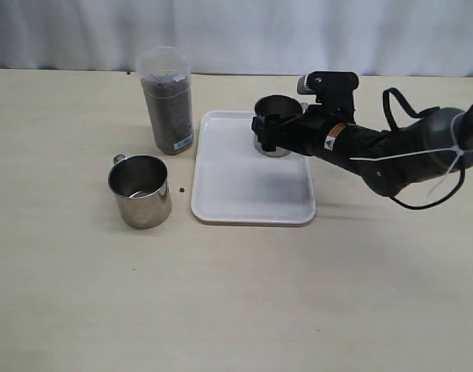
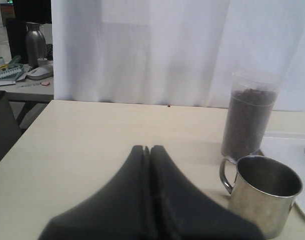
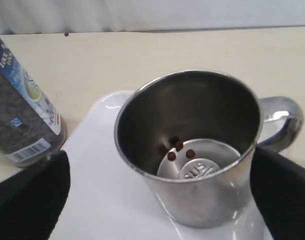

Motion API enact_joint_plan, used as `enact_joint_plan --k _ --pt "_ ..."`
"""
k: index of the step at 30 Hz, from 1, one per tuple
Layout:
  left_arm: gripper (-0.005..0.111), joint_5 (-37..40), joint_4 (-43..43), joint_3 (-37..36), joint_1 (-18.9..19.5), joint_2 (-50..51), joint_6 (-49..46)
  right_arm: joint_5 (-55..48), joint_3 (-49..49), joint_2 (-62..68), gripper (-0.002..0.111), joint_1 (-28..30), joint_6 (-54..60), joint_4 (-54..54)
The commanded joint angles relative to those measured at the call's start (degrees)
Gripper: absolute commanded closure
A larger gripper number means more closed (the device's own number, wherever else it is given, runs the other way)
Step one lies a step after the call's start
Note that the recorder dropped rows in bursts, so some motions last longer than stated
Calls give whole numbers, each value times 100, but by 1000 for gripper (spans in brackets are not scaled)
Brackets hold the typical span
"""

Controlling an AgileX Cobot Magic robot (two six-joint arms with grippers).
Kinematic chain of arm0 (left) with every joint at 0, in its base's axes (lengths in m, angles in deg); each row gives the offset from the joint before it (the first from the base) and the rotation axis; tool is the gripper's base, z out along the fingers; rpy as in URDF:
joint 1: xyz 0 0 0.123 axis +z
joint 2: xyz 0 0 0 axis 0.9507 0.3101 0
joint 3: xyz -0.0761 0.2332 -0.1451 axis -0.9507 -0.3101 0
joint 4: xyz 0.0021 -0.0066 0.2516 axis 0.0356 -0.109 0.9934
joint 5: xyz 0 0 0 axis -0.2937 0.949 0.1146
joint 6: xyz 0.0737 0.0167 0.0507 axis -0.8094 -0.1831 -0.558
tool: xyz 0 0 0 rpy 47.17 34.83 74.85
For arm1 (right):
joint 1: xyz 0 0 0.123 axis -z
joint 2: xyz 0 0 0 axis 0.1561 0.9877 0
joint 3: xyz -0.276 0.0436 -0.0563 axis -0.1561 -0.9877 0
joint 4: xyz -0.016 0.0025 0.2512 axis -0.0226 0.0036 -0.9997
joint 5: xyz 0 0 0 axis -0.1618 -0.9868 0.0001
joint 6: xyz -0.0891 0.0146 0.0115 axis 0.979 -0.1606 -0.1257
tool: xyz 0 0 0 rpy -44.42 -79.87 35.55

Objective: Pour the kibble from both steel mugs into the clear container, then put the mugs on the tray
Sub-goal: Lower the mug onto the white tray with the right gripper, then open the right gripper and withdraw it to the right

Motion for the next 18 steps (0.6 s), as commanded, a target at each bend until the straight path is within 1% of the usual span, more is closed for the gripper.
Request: enact_joint_plan --k 1,5,8,12,18 --pt "107 -16 5 -16 -22 -16 5 342 -488 -262 -2 39 -5 59" --pt "107 -16 5 -16 -22 -16 5 558 -1039 -659 -2 39 -36 59" --pt "107 -16 5 -16 -22 -16 5 716 -1561 -1191 -2 39 -163 59" --pt "107 -16 5 -16 -22 -16 5 726 -2404 -2245 -2 39 -163 196" --pt "107 -62 5 -16 -22 -16 5 575 -3617 -4233 -2 39 -163 378"
